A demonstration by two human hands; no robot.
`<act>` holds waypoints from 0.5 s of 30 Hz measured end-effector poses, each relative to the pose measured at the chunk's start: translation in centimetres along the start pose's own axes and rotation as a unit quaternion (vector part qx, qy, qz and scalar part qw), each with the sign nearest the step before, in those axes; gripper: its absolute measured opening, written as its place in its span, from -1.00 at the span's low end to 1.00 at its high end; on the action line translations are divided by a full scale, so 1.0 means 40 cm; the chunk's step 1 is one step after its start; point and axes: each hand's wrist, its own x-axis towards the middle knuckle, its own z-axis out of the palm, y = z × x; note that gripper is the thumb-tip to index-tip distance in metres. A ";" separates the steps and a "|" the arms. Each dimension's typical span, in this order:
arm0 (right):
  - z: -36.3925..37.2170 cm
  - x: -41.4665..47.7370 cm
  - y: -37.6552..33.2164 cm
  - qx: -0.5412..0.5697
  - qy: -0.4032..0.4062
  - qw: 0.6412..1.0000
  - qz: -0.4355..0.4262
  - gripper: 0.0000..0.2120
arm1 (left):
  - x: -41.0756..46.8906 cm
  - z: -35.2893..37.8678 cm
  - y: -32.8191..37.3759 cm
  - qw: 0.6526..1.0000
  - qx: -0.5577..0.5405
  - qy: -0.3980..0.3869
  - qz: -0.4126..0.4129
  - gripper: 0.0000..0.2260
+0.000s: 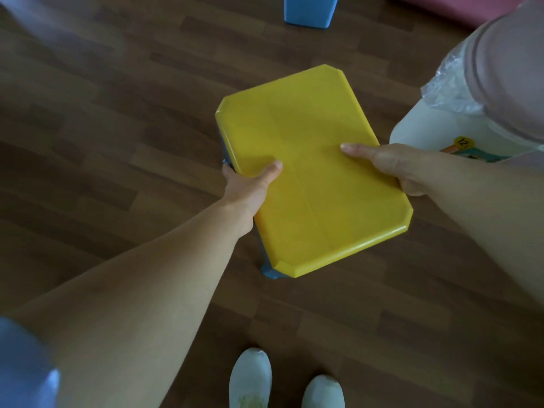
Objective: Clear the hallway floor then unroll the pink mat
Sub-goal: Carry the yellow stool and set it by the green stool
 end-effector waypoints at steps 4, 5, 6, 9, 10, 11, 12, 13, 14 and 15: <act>0.021 -0.014 0.003 0.038 -0.037 0.999 0.008 -0.20 | -0.020 -0.038 0.005 1.000 0.000 0.011 0.008 -0.07; 0.032 -0.021 0.004 0.047 -0.041 0.998 0.009 -0.21 | -0.028 -0.053 0.005 1.000 0.002 0.013 0.010 -0.07; 0.043 -0.027 0.007 0.051 -0.046 0.998 0.011 -0.22 | -0.036 -0.070 0.005 1.000 0.006 0.016 0.012 -0.07; 0.083 -0.066 -0.005 0.025 -0.074 0.997 0.023 -0.28 | -0.067 -0.132 0.018 0.999 0.019 0.025 0.010 -0.08; 0.095 -0.084 -0.021 0.017 -0.085 0.996 0.028 -0.31 | -0.080 -0.155 0.028 0.999 0.019 0.031 0.009 -0.10; 0.107 -0.107 -0.042 0.009 -0.096 0.995 0.036 -0.33 | -0.097 -0.182 0.040 0.999 0.021 0.039 0.005 -0.12; 0.119 -0.131 -0.069 -0.009 -0.104 0.994 0.038 -0.34 | -0.119 -0.211 0.055 0.999 0.019 0.047 0.000 -0.15; 0.131 -0.155 -0.098 -0.024 -0.110 0.993 0.036 -0.35 | -0.143 -0.239 0.068 0.998 0.012 0.054 -0.002 -0.16; 0.147 -0.183 -0.129 -0.045 -0.115 0.992 0.027 -0.35 | -0.173 -0.271 0.083 0.998 0.006 0.063 -0.005 -0.17; 0.169 -0.216 -0.166 -0.066 -0.120 0.990 0.018 -0.36 | -0.201 -0.309 0.098 0.997 -0.001 0.076 -0.007 -0.17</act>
